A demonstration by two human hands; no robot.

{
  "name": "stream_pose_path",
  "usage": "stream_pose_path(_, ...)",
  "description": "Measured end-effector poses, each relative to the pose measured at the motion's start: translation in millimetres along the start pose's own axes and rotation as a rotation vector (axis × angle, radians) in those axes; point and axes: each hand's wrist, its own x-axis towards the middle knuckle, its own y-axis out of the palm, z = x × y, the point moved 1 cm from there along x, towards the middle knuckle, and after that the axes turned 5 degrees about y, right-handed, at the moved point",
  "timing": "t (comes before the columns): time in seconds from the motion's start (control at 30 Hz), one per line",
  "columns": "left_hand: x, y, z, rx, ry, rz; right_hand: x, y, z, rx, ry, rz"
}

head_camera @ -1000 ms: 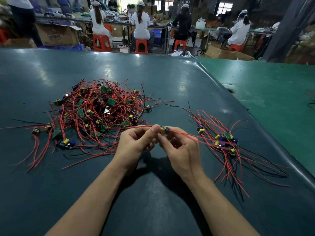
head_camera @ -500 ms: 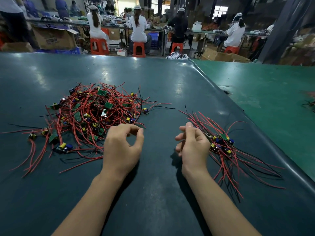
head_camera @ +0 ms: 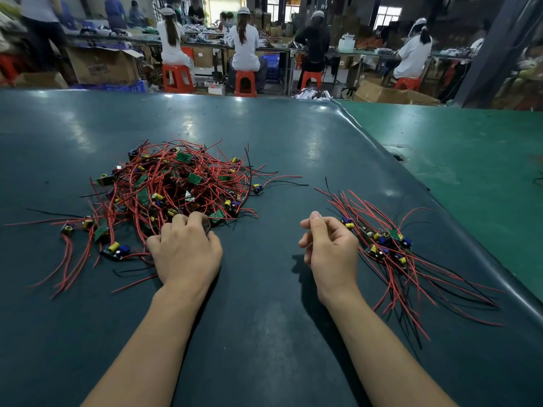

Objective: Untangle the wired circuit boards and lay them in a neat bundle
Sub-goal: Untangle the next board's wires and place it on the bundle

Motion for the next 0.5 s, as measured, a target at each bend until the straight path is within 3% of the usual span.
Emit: stream_pose_path(0.5, 9, 14, -2, 0.166, 0.013, 0.123, -3, 0, -2, -0.084, -0.029, 0.049)
